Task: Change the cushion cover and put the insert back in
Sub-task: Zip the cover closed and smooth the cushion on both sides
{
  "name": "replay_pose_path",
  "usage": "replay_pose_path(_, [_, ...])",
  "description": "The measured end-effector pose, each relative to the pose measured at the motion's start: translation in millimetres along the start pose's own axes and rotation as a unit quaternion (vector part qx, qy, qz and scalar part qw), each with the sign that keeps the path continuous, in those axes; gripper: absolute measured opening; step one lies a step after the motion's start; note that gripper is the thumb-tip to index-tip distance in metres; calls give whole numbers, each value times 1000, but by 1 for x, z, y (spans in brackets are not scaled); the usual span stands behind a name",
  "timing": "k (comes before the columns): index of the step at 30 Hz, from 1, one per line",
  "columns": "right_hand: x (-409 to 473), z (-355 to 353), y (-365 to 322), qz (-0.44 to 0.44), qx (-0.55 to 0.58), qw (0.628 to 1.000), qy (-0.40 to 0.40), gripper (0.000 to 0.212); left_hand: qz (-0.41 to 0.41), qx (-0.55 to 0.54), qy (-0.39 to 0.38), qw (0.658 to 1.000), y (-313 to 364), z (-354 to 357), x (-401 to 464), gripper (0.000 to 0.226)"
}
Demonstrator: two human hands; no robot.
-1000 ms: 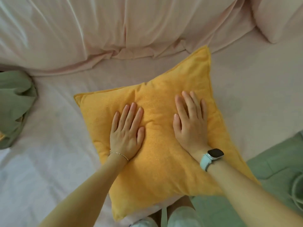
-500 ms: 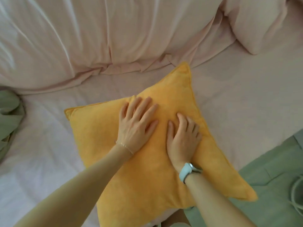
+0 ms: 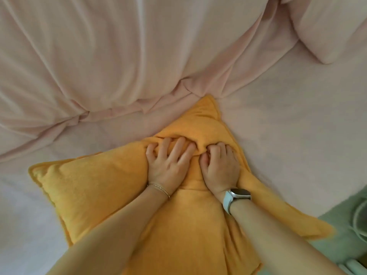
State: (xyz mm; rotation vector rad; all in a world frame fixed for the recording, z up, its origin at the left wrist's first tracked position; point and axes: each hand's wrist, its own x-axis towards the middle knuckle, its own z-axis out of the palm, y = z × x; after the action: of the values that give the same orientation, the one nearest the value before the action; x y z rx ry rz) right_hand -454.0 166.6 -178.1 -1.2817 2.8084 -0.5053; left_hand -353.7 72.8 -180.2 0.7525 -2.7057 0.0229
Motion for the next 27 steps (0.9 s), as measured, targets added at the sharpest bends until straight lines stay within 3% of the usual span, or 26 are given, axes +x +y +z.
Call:
replay_pose_path(7, [85,9,2,-3,-10,1000,-10,31,-27,6,-10,1000,-27,33,71,12])
replay_pose_path(11, [116,6,0,16,-3,999,-44,32,-84,13,-43,995,-38,33,104,30])
replay_pose_path(15, [76,1,-14,-4,-21,997,78,27,-93,-2,22,995,-27,13,66,33])
replay_pose_path(18, [36,-7,-28,-25,-33,993,109,22,-101,-23,45,994,-19,-9,20,28])
replay_pose_path(20, [0,-16,-40,-10,-28,995,94,19,-85,-44,49,994,-17,-25,-15,21])
replay_pose_path(24, [-79,-41,-54,-3,0,999,35,23,-48,-71,-22,996,-5,-61,-77,42])
replay_pose_path(27, [-116,-72,-59,-31,36,999,-10,34,-64,-72,-54,994,-1,-87,-106,46])
